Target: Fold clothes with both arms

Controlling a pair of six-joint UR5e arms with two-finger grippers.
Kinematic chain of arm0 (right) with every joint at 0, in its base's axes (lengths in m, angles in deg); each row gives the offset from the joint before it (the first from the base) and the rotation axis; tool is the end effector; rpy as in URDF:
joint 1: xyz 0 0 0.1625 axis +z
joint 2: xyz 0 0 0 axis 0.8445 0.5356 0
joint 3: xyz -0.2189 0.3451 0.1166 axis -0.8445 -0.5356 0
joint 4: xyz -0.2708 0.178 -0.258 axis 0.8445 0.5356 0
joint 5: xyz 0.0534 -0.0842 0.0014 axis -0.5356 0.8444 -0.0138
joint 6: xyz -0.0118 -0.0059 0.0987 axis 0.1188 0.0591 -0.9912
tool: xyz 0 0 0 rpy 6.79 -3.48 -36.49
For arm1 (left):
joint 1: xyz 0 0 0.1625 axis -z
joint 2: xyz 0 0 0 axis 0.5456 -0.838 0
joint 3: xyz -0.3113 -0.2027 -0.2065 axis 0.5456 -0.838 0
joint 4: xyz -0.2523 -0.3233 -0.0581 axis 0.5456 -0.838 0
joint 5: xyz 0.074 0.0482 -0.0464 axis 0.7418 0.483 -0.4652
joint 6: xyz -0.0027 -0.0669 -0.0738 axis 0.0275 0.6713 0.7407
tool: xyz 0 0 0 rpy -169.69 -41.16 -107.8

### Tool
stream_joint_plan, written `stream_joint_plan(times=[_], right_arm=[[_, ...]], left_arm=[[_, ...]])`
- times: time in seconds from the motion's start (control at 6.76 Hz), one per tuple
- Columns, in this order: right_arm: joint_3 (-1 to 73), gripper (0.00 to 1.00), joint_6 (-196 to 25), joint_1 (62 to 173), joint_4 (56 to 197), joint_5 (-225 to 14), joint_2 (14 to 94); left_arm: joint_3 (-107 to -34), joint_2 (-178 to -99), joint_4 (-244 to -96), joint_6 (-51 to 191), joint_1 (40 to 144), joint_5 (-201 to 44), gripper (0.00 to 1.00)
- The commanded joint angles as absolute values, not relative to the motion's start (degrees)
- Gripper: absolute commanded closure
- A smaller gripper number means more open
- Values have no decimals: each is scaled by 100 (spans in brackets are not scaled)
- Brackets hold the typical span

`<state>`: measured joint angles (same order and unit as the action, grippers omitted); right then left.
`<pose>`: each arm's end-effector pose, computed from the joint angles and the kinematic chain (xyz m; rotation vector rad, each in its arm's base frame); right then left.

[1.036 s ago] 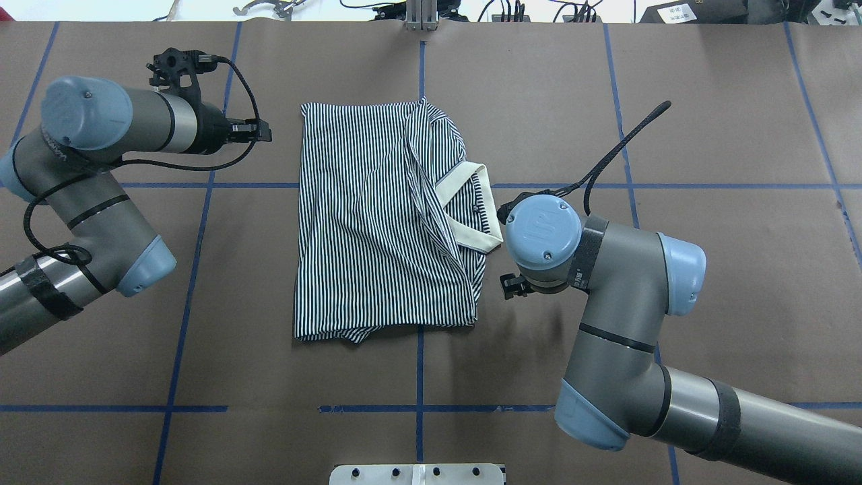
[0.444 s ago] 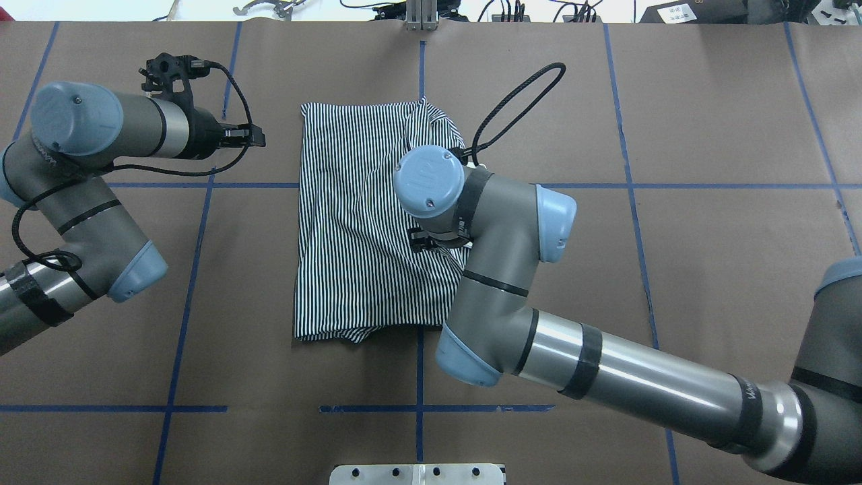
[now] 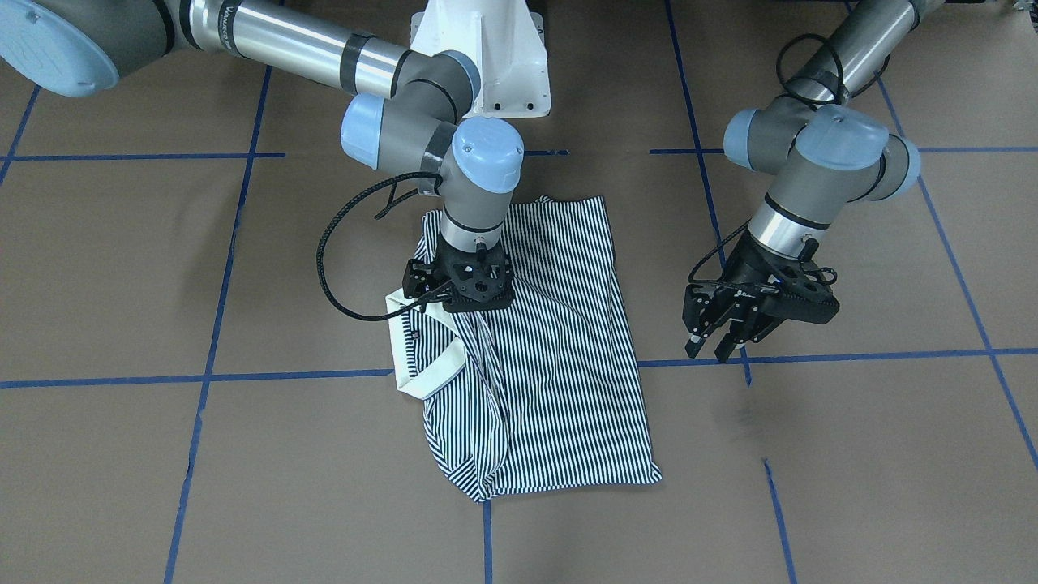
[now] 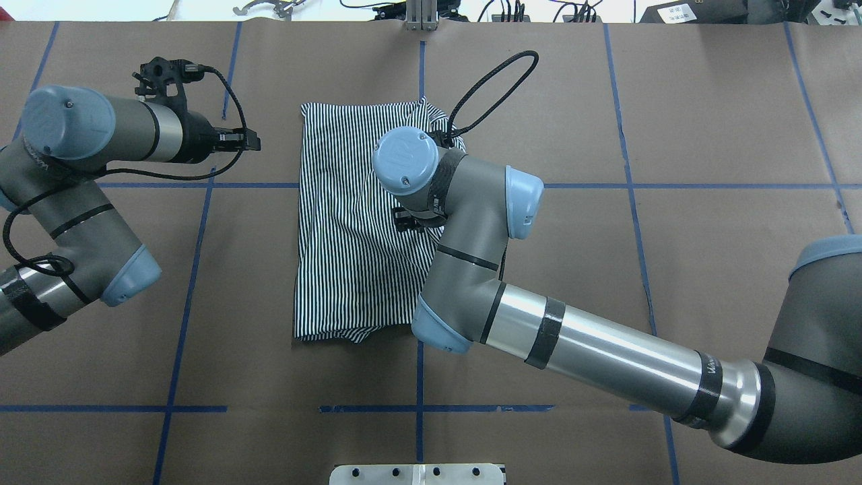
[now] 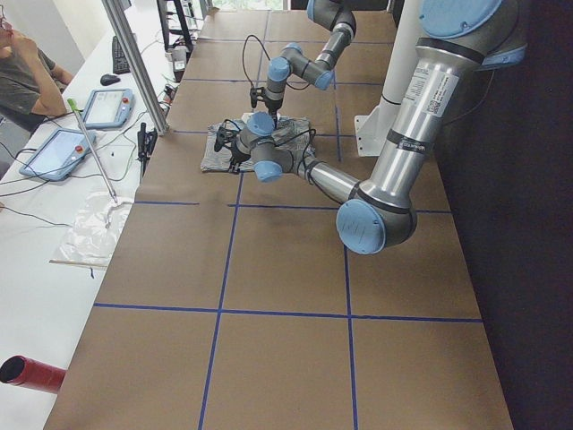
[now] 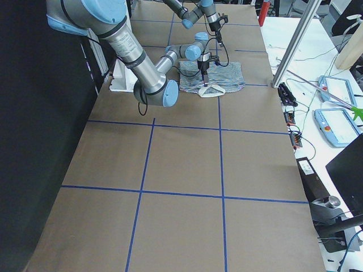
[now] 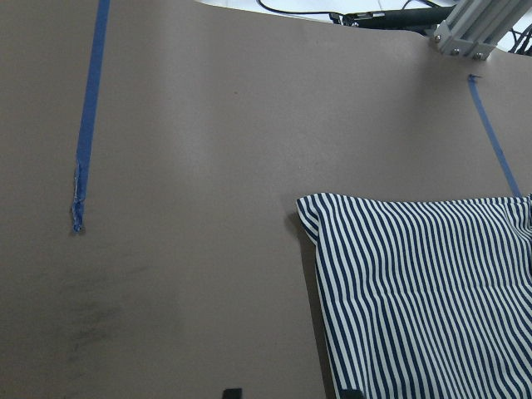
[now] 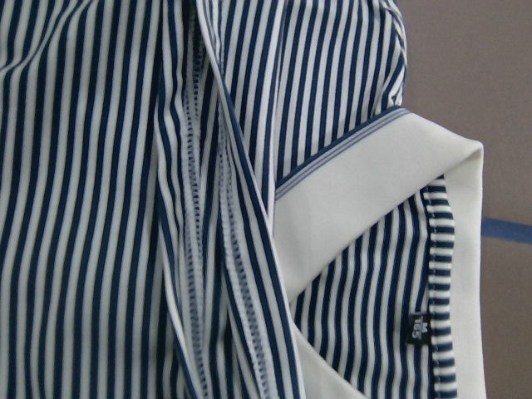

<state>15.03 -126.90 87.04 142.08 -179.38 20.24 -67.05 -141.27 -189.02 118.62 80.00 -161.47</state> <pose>-0.6358 -0.4979 0.2105 0.1960 -0.5626 -0.0762 0.3711 -0.5552 0.3733 0.4950 1.0403 -0.1666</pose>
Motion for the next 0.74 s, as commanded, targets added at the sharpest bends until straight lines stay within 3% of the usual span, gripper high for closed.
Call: stream_joint_plan(times=[0.0,0.59], right_arm=[[1256,0,-12708,8767,14106,-17936,1898],[1281,0,-12306,9170,14115,-18145,2325]], left_arm=[[-6708,-14130,-18902,11876,8000,-16148,49],[-6752,-14122,-18902,11876,8000,-16148,49]])
